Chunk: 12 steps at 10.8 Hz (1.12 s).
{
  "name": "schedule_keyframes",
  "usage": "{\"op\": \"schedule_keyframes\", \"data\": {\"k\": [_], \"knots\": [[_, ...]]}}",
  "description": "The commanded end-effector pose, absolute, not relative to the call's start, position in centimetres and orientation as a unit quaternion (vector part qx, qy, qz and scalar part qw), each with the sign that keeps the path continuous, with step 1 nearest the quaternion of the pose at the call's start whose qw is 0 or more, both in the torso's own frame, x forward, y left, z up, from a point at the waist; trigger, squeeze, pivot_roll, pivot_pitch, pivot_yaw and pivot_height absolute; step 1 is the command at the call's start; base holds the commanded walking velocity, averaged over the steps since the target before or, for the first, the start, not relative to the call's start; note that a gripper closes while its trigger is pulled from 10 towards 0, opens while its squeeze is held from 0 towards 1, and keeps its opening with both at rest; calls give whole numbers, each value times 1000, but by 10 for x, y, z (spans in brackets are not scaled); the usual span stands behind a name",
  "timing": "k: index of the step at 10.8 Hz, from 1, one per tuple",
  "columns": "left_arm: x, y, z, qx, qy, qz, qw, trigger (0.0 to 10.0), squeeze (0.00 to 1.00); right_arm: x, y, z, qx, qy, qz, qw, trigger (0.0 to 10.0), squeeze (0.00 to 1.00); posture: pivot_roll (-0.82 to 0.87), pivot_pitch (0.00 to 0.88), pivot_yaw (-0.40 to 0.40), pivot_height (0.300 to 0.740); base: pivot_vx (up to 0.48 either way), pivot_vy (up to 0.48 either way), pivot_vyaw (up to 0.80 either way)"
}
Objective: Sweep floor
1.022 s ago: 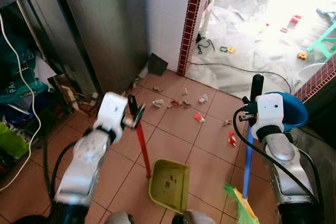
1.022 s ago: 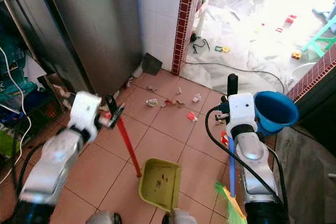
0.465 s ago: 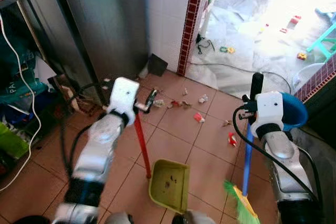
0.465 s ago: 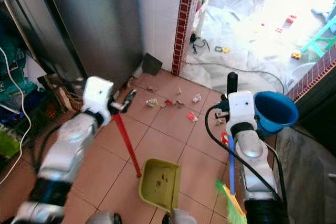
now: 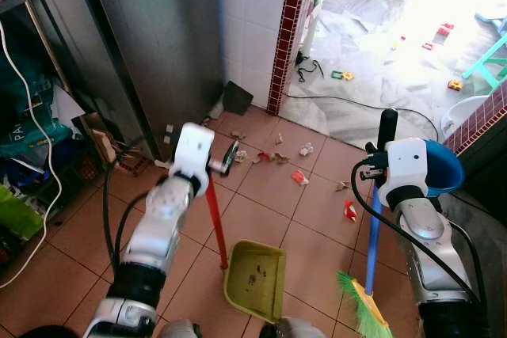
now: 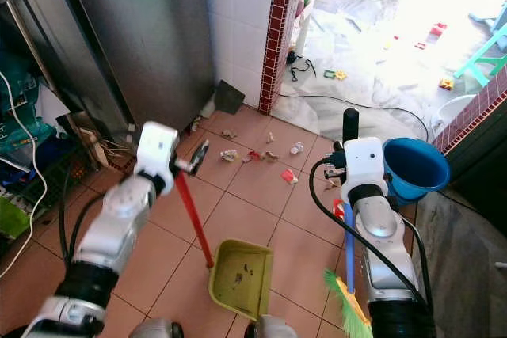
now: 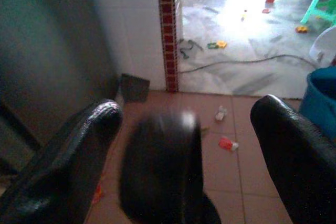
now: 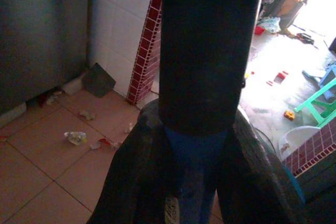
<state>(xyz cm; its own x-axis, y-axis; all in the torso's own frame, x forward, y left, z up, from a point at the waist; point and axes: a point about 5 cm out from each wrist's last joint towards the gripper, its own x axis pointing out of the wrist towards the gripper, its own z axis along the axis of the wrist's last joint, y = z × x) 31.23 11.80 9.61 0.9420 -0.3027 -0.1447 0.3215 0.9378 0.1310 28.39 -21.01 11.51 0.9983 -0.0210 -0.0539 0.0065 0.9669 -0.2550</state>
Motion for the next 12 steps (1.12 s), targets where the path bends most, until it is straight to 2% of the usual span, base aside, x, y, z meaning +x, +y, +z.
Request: {"op": "schedule_keyframes", "data": {"k": [1, 8, 9, 10, 11, 12], "knots": [[310, 122, 91, 85, 66, -155, 982, 10000, 0, 286, -214, 120, -137, 16, -13, 990, 10000, 0, -112, 25, -76, 740, 0, 0, 0], [298, 127, 73, 92, 83, -160, 979, 10000, 0, 285, -214, 120, -139, 19, -10, 990, 10000, 0, -120, 35, -83, 740, 0, 0, 0], [298, 127, 72, 93, 84, -163, 979, 9529, 0, 285, -215, 120, -139, 19, -10, 990, 10000, 0, -121, 35, -83, 740, 0, 0, 0], [298, 127, 73, 94, 81, -163, 979, 1216, 0, 285, -215, 120, -139, 19, -10, 990, 10000, 0, -122, 36, -84, 740, 0, 0, 0], [299, 127, 73, 104, 75, -168, 977, 0, 0, 285, -215, 121, -139, 19, -10, 990, 10000, 0, -122, 36, -84, 740, 0, 0, 0], [299, 126, 74, 104, 70, -173, 977, 0, 0, 285, -214, 121, -139, 18, -10, 990, 10000, 0, -122, 36, -84, 740, 0, 0, 0]]}}
